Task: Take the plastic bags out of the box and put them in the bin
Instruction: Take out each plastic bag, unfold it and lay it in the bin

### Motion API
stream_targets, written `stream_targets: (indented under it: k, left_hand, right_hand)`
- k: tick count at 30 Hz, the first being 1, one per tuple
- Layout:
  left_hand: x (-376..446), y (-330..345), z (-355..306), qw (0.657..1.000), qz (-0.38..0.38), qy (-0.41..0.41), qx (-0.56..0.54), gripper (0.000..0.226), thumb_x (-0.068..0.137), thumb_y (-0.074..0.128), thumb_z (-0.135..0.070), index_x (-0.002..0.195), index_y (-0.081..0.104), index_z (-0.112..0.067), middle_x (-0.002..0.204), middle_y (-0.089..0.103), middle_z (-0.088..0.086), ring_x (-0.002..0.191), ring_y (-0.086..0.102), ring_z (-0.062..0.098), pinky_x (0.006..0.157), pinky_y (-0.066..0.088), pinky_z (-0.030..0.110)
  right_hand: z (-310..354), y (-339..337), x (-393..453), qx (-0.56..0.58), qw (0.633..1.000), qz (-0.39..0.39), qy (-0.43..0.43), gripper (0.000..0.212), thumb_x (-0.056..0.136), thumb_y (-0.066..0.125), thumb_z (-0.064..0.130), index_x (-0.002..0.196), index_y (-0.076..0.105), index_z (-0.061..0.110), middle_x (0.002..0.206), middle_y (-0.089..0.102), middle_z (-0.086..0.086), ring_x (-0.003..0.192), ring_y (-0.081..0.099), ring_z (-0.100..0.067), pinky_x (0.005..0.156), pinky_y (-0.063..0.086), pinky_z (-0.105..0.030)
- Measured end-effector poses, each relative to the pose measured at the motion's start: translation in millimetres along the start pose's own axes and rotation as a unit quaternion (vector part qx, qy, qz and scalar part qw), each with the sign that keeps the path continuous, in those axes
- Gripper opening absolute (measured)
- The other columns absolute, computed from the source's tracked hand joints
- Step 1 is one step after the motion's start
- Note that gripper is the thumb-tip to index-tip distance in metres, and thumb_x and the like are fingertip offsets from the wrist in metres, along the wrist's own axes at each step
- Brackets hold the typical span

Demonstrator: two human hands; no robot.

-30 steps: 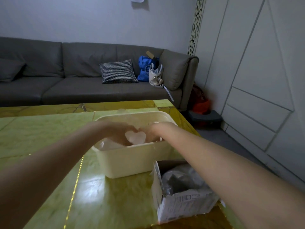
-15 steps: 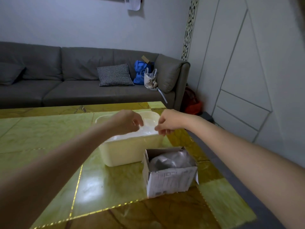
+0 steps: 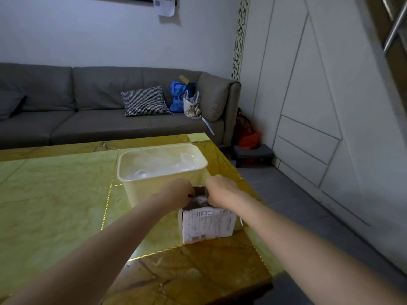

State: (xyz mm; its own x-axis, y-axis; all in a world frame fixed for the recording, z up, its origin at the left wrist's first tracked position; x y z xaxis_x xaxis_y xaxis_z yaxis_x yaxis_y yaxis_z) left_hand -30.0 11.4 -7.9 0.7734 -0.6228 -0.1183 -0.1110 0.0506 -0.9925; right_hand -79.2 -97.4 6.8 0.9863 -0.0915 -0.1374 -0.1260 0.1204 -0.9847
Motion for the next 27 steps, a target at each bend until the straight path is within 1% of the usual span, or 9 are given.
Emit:
stream_targets:
  k: [3,6,14,17,19,21,23,25,27]
  left_hand:
    - [1.6,1.5,0.4,1.0,-0.025,-0.001,-0.019,0.027,0.093,0.048,-0.018,0.111,0.068,-0.014,0.105,0.065,0.009,0.096,0.062,0.023,0.077,0.047,0.026]
    - [3.3,1.6,2.7,0.997,-0.074,0.002,-0.031,0.023,0.091,0.052,-0.018,0.105,0.069,-0.013,0.104,0.063,0.009,0.094,0.061,0.023,0.074,0.046,0.025]
    - [2.1,-2.7,7.9,0.986,-0.152,0.03,-0.056,0.011,0.086,0.059,-0.019,0.092,0.064,-0.011,0.103,0.054,0.006,0.091,0.058,0.022,0.074,0.045,0.025]
    - [-1.3,-1.8,9.7,0.984,-0.146,0.054,-0.084,0.014,0.084,0.062,-0.018,0.095,0.064,-0.01,0.104,0.058,0.006,0.09,0.059,0.021,0.069,0.044,0.022]
    - [-2.5,-0.1,12.1,0.979,-0.142,0.043,-0.143,0.02,0.081,0.067,-0.019,0.098,0.061,-0.011,0.103,0.062,0.005,0.09,0.061,0.02,0.074,0.05,0.024]
    - [-5.9,-1.9,13.3,0.953,-0.107,0.014,-0.284,0.032,0.079,0.07,-0.021,0.104,0.052,-0.014,0.105,0.06,0.001,0.094,0.061,0.019,0.08,0.054,0.031]
    - [-10.9,-5.2,11.2,0.901,-0.057,-0.01,-0.429,0.044,0.079,0.072,-0.019,0.111,0.044,-0.013,0.11,0.057,0.001,0.1,0.059,0.019,0.081,0.054,0.032]
    - [-13.5,-5.6,10.8,0.865,-0.037,-0.019,-0.499,0.047,0.08,0.07,-0.015,0.116,0.041,-0.011,0.113,0.061,0.005,0.1,0.059,0.019,0.078,0.053,0.028]
    - [-14.7,-1.8,11.5,0.851,-0.018,-0.012,-0.524,0.049,0.081,0.069,-0.012,0.122,0.043,-0.012,0.112,0.064,0.006,0.1,0.061,0.019,0.085,0.053,0.032]
  right_hand:
    - [-3.9,0.7,2.6,0.033,0.999,-0.017,0.002,0.003,0.09,0.057,0.008,0.091,0.059,0.009,0.082,0.05,-0.004,0.078,0.05,-0.022,0.065,0.04,-0.031]
    - [-7.5,4.2,6.0,0.066,0.997,-0.027,0.012,0.022,0.089,0.056,0.006,0.071,0.047,0.015,0.072,0.045,0.0,0.069,0.047,-0.019,0.055,0.036,-0.026]
    - [-8.0,-21.3,9.8,0.201,0.976,0.083,0.013,0.03,0.078,0.074,0.03,0.073,0.05,0.013,0.069,0.05,-0.001,0.06,0.046,-0.014,0.05,0.036,-0.024]
    - [-7.2,-26.5,10.0,0.291,0.955,0.056,0.022,0.02,0.082,0.069,0.015,0.071,0.052,0.013,0.063,0.051,-0.001,0.047,0.047,-0.009,0.043,0.036,-0.02]
    - [-6.4,-26.5,10.4,0.324,0.944,0.048,0.022,0.015,0.083,0.066,0.002,0.077,0.056,0.011,0.065,0.055,-0.003,0.045,0.05,-0.008,0.037,0.037,-0.015]
    - [-5.1,-26.1,12.3,0.34,0.939,0.053,0.016,0.018,0.081,0.069,0.002,0.091,0.058,0.012,0.072,0.059,-0.003,0.056,0.054,-0.01,0.045,0.044,-0.017]
    - [-5.4,-26.0,16.0,0.363,0.93,0.06,-0.001,0.027,0.078,0.072,0.003,0.099,0.059,0.015,0.083,0.064,-0.007,0.071,0.061,-0.016,0.066,0.054,-0.029]
    - [-6.6,-27.8,16.1,0.379,0.923,0.061,-0.02,0.026,0.079,0.072,0.003,0.097,0.059,0.017,0.091,0.065,-0.01,0.081,0.062,-0.02,0.082,0.053,-0.037]
    - [-6.1,-31.3,13.6,0.406,0.91,0.071,-0.047,0.021,0.082,0.069,0.0,0.091,0.06,0.016,0.088,0.066,-0.01,0.076,0.061,-0.017,0.077,0.053,-0.033]
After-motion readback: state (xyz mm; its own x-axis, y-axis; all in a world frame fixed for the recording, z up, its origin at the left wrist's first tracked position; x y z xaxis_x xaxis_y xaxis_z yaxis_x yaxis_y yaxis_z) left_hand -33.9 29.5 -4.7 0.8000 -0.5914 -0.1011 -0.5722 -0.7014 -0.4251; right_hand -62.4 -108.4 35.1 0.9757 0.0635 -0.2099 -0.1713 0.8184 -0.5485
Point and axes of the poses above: each hand's wrist, its own x-axis towards the middle knuckle, its own y-axis out of the palm, z = x × y, the point moved 1 cm from there along x, towards the middle knuckle
